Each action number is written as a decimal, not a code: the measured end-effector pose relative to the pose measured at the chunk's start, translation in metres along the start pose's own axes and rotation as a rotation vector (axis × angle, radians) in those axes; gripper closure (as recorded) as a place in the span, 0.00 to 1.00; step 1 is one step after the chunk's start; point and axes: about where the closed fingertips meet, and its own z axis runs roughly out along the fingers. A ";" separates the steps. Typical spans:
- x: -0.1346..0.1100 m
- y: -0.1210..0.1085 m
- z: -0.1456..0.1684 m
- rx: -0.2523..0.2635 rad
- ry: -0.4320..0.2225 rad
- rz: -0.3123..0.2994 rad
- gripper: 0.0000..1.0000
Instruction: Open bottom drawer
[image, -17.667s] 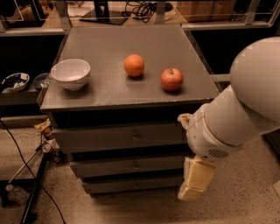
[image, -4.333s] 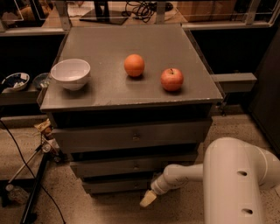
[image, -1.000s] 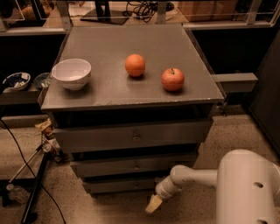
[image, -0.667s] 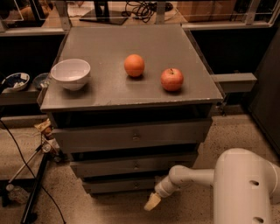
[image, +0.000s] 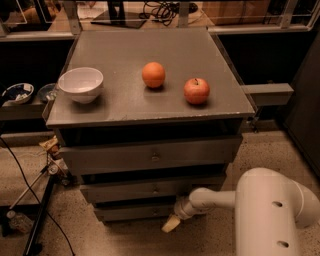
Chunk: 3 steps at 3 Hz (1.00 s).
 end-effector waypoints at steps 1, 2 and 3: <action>0.001 -0.002 0.004 -0.006 -0.002 0.002 0.00; 0.007 0.002 0.014 -0.033 0.009 0.007 0.00; 0.014 0.011 0.020 -0.093 0.033 -0.010 0.00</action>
Offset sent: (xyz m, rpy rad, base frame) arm -0.0045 0.0030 -0.0265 0.0044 0.0653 0.0234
